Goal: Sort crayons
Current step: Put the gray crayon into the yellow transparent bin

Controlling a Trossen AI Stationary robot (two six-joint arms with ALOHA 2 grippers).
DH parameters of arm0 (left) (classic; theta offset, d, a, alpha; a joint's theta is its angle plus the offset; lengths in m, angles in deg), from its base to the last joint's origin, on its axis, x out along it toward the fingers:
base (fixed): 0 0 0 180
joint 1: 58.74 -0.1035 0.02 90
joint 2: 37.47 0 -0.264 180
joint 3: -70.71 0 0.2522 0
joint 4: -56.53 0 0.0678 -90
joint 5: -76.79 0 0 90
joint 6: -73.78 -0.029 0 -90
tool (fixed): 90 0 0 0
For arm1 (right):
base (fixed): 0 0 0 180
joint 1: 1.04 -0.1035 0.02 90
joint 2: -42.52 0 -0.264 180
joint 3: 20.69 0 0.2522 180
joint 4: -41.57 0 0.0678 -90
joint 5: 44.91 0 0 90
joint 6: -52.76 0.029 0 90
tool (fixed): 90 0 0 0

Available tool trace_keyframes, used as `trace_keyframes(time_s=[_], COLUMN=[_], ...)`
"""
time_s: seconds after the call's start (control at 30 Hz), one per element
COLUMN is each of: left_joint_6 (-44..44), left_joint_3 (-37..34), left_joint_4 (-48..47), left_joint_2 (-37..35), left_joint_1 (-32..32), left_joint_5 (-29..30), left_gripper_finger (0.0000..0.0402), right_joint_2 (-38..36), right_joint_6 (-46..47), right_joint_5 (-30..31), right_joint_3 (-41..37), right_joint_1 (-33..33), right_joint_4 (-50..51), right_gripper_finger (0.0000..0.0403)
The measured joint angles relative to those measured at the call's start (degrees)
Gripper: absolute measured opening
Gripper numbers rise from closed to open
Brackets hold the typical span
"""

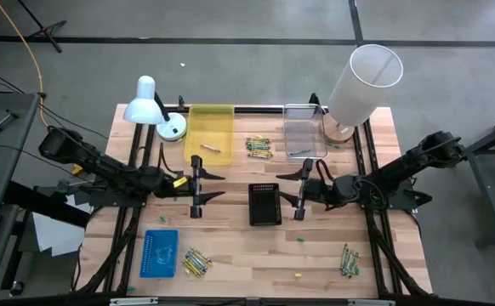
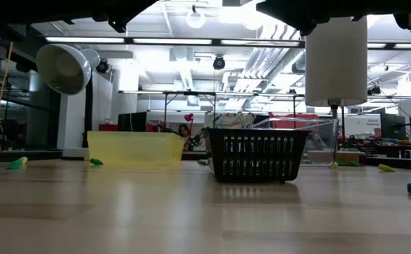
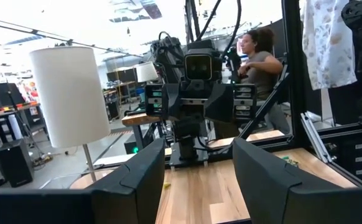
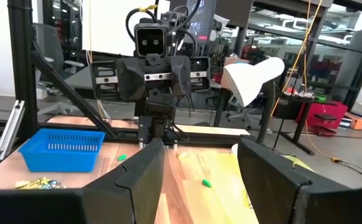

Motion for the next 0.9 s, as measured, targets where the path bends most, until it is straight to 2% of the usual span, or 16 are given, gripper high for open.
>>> trace_keyframes(time_s=[0.2, 0.4, 0.9], left_joint_6=[0.1, 0.1, 0.2], left_joint_3=[0.0, 0.0, 0.0], left_joint_4=[-0.7, -0.7, -0.9], left_joint_2=[0.0, 0.0, 0.0], left_joint_1=[0.0, 0.0, 0.0], left_joint_5=[0.0, 0.0, 0.0], left_gripper_finger=[0.0174, 0.0174, 0.0174], right_joint_2=[0.0, 0.0, 0.0], right_joint_6=[-1.7, 1.0, 9.1], right_joint_5=[0.4, 5.1, 3.7], right_joint_3=[0.0, 0.0, 0.0], right_joint_1=[0.0, 0.7, 3.7], right_joint_4=[0.0, -0.1, 4.1], right_gripper_finger=[0.0199, 0.0199, 0.0199])
